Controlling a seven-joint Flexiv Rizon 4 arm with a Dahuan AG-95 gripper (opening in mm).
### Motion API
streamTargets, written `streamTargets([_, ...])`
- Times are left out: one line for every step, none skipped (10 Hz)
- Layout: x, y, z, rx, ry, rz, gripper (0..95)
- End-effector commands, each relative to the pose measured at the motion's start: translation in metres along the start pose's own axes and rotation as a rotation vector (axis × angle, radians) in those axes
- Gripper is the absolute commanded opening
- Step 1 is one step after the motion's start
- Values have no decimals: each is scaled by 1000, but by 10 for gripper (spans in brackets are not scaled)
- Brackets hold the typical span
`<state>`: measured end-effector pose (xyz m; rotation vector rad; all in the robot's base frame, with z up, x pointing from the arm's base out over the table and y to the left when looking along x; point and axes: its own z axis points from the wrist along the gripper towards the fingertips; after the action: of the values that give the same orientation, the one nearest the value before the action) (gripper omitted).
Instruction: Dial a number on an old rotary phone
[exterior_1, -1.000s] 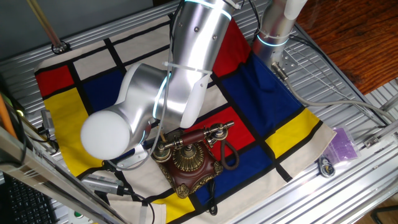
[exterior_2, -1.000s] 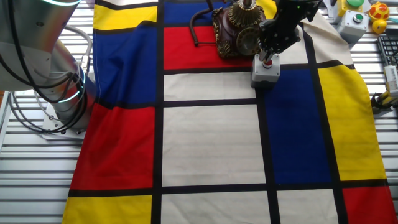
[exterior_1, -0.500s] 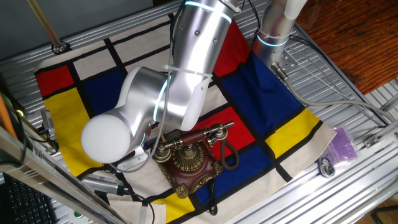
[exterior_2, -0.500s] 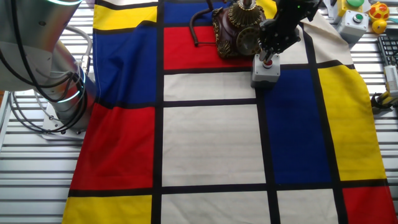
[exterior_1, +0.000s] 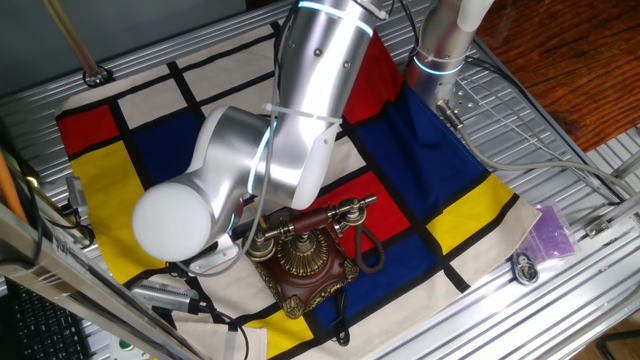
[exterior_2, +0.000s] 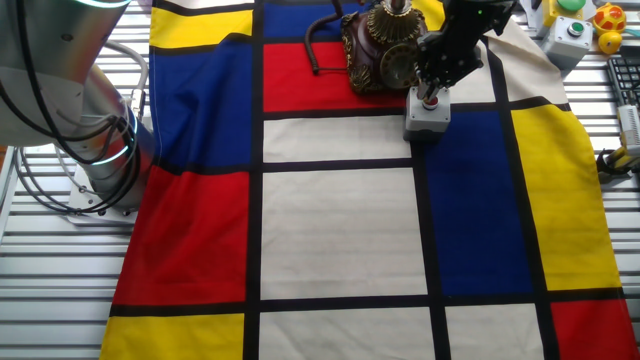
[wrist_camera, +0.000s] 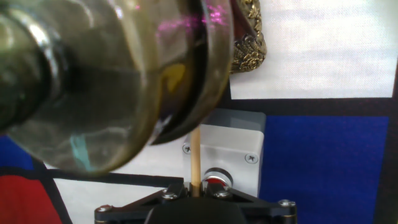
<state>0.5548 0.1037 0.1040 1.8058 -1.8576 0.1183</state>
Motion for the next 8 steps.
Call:
streamTargets([0, -1, 1, 0, 5, -2, 0])
streamTargets([0, -1, 1, 0, 8, -4, 0])
streamTargets([0, -1, 1, 0, 8, -4, 0])
streamTargets([0, -1, 1, 0, 8, -4, 0])
streamTargets([0, -1, 1, 0, 8, -4, 0])
streamTargets([0, -1, 1, 0, 7, -3, 0])
streamTargets([0, -1, 1, 1, 8, -4, 0])
streamTargets([0, -1, 1, 0, 8, -6, 0])
